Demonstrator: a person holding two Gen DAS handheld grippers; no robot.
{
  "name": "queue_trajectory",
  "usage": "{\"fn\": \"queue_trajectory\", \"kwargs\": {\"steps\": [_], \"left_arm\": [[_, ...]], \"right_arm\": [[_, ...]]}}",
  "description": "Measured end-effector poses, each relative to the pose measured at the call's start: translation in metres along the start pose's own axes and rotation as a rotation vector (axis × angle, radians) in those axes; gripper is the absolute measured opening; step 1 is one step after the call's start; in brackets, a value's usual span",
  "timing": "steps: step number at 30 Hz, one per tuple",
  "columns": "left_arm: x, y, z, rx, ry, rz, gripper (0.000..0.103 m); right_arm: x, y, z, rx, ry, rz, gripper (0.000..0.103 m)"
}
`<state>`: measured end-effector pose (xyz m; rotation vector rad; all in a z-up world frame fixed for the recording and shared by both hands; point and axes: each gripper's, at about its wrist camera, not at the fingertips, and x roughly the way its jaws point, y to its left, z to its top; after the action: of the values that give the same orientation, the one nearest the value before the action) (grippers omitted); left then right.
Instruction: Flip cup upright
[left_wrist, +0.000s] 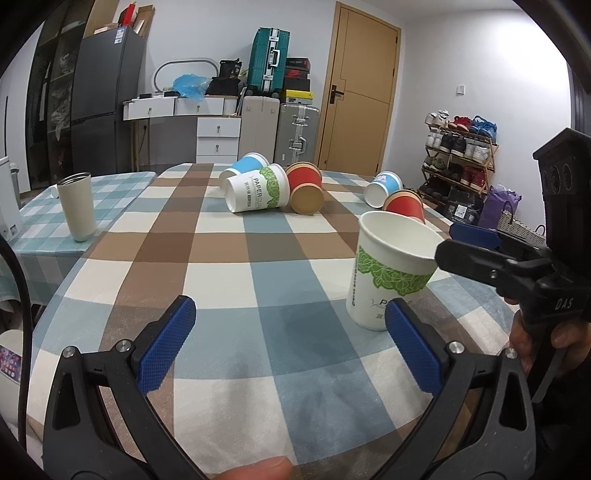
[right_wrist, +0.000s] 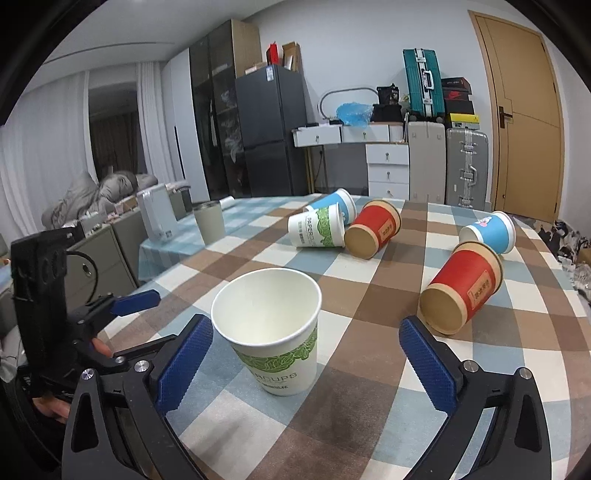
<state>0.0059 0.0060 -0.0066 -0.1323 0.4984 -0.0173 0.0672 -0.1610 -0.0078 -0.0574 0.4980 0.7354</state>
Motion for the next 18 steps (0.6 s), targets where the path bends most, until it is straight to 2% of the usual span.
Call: {"fn": "queue_trajectory", "kwargs": {"steps": [8,18], "left_arm": [[0.000,-0.013,0.012,0.032,-0.059,-0.029,0.102],[0.001,-0.014,0.013,0.042,-0.081,-0.034,0.102]], "right_arm": [[-0.026,-0.015,-0.007,-0.001,-0.107,0.017,0.103],[-0.033,-0.023,-0.014,0.020,-0.152,0.054,0.103]]}}
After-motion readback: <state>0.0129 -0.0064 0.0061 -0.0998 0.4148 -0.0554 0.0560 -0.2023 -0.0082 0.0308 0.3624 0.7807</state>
